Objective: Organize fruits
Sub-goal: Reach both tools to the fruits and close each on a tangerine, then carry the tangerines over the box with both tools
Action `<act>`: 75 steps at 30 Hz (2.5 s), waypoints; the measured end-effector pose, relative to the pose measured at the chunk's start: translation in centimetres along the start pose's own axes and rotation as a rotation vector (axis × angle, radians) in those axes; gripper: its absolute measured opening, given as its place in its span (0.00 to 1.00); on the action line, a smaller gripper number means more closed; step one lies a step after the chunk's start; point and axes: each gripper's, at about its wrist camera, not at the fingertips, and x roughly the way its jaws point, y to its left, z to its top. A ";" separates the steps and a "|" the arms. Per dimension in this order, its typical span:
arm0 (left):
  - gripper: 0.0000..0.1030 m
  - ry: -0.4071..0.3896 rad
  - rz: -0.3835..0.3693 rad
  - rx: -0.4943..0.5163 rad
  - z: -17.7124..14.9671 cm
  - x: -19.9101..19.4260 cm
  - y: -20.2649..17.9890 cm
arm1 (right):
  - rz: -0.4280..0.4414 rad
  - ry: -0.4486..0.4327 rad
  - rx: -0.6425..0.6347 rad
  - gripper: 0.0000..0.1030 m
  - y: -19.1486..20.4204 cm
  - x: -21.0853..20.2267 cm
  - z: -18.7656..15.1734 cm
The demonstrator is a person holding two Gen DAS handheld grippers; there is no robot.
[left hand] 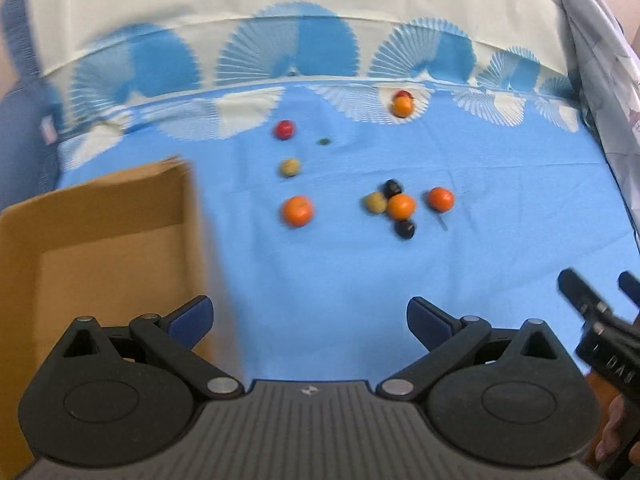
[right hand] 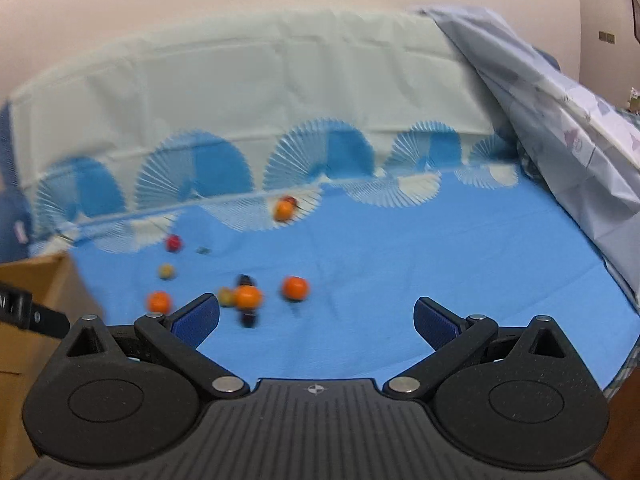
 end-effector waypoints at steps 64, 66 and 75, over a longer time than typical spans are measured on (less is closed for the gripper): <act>0.41 -0.142 -0.098 -0.099 -1.7 -3.8 4.2 | 0.211 0.013 -0.036 0.37 3.7 -0.4 0.5; 0.41 -0.143 -0.072 -0.099 -3.2 -6.1 5.5 | 0.240 0.012 -0.058 0.37 5.2 -2.9 0.2; 0.41 -0.102 0.048 -0.156 -10.9 -13.8 13.4 | 0.376 0.053 -0.131 0.37 12.6 -11.8 -2.5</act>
